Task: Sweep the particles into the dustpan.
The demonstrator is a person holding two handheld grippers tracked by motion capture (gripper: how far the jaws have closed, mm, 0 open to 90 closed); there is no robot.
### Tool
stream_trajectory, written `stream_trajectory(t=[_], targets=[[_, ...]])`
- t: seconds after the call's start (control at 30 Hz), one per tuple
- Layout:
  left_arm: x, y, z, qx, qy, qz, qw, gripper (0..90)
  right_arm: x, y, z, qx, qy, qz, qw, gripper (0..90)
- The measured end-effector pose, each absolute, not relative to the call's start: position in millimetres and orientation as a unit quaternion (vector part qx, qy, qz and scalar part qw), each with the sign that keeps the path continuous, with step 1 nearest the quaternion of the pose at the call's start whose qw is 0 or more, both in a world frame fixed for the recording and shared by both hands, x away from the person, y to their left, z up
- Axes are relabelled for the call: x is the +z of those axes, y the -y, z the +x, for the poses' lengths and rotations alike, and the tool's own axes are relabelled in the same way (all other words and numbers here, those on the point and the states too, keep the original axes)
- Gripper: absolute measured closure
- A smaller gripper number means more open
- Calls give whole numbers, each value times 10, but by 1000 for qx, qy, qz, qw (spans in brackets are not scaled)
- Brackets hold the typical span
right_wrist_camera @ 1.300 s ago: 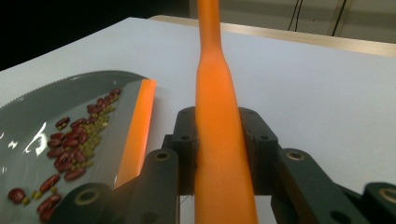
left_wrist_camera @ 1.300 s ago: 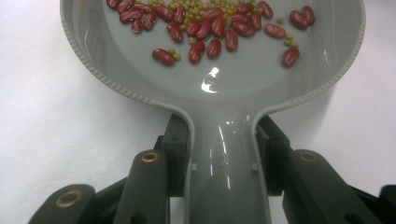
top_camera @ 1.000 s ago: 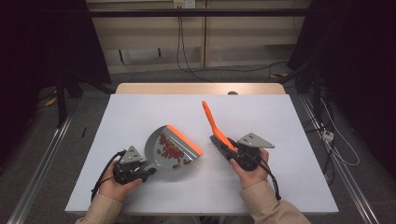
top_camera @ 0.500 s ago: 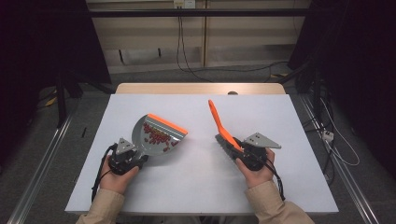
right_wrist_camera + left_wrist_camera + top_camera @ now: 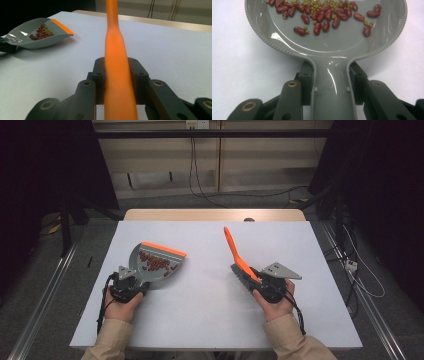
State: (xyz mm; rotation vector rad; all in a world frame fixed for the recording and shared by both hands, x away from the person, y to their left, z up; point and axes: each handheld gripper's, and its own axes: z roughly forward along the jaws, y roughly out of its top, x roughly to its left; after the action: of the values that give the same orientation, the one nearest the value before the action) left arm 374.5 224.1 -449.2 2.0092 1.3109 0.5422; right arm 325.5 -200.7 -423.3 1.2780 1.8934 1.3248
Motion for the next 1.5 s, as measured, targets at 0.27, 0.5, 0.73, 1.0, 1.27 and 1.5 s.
stream_trajectory(t=[0.27, 0.5, 0.73, 1.0, 1.27, 1.5], targets=[[-4521, -2225, 3764, 215, -512, 766, 324, 632, -4269, 2043, 3280, 482, -694, 474, 249, 710], [-4491, -2158, 3668, 202, -503, 770, 338, 574, -4272, 2083, 3278, 482, -691, 478, 247, 710], [-4474, -2074, 3573, 182, -487, 780, 349, 471, -4280, 2098, 3260, 482, -690, 480, 246, 709], [-4444, -2091, 3494, 171, -477, 779, 368, 395, -4290, 2090, 3256, 482, -689, 482, 244, 710], [-4395, -2169, 3490, 165, -470, 770, 399, 292, -4290, 2082, 3261, 485, -688, 481, 244, 710], [-4350, -2221, 3510, 168, -474, 764, 404, 230, -4295, 2072, 3266, 484, -690, 480, 243, 709]])
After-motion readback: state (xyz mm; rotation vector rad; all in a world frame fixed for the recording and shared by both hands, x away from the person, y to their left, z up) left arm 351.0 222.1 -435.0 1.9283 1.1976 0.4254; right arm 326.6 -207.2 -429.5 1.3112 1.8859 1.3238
